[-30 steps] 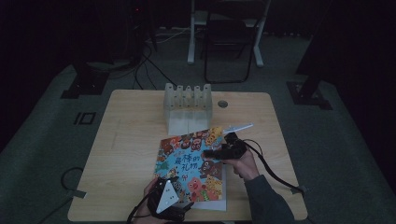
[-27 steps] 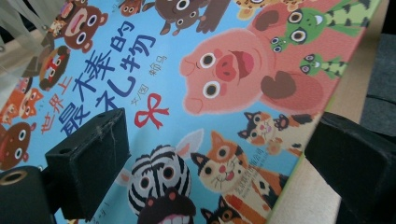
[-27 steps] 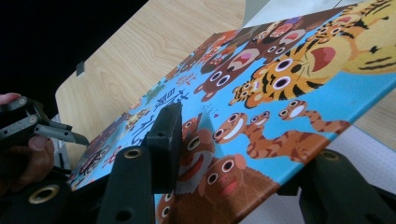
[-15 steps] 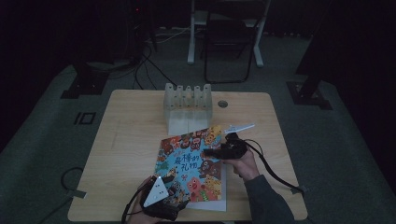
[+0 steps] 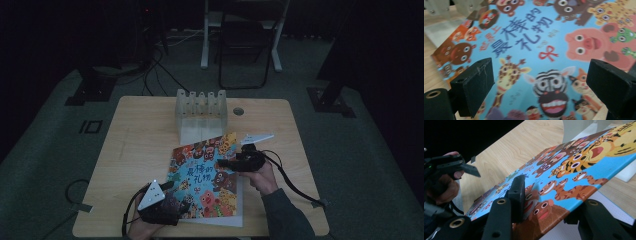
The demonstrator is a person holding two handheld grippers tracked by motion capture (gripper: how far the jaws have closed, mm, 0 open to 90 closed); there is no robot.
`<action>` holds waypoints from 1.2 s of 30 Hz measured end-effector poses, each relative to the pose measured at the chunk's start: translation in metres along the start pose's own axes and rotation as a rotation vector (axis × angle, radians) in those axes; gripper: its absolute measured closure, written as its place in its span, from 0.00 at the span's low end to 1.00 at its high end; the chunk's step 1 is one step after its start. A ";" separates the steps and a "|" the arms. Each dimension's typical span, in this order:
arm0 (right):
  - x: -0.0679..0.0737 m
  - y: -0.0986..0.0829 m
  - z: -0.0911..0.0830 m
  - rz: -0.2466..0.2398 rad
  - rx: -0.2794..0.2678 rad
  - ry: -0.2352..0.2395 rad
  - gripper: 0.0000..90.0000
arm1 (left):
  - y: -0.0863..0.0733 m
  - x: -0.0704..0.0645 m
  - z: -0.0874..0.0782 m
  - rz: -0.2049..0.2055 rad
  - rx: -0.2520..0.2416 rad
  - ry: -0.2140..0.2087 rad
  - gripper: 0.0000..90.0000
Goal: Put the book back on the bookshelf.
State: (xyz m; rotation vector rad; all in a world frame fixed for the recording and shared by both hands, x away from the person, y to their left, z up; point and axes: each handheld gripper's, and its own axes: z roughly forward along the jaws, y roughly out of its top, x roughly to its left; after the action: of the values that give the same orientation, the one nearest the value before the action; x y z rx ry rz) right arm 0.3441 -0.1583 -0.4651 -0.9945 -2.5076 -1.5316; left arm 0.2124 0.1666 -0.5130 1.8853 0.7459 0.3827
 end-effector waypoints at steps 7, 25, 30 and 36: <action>0.005 0.001 -0.010 -0.036 -0.033 -0.003 0.70 | -0.002 0.012 -0.005 -0.032 -0.005 0.004 0.14; 0.014 0.002 -0.028 -0.099 -0.112 -0.032 0.73 | 0.000 0.034 -0.010 -0.110 -0.009 -0.006 0.16; 0.016 0.002 -0.034 -0.126 -0.139 -0.050 0.74 | 0.000 0.040 -0.010 -0.109 -0.024 -0.017 0.14; 0.019 0.002 -0.040 -0.164 -0.164 -0.063 0.74 | 0.005 0.047 -0.004 -0.111 -0.022 -0.010 0.14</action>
State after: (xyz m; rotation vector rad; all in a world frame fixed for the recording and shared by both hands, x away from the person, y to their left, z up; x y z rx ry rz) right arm 0.3192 -0.1802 -0.4365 -0.8863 -2.5995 -1.8045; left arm 0.2471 0.1990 -0.5100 1.8146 0.8324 0.3107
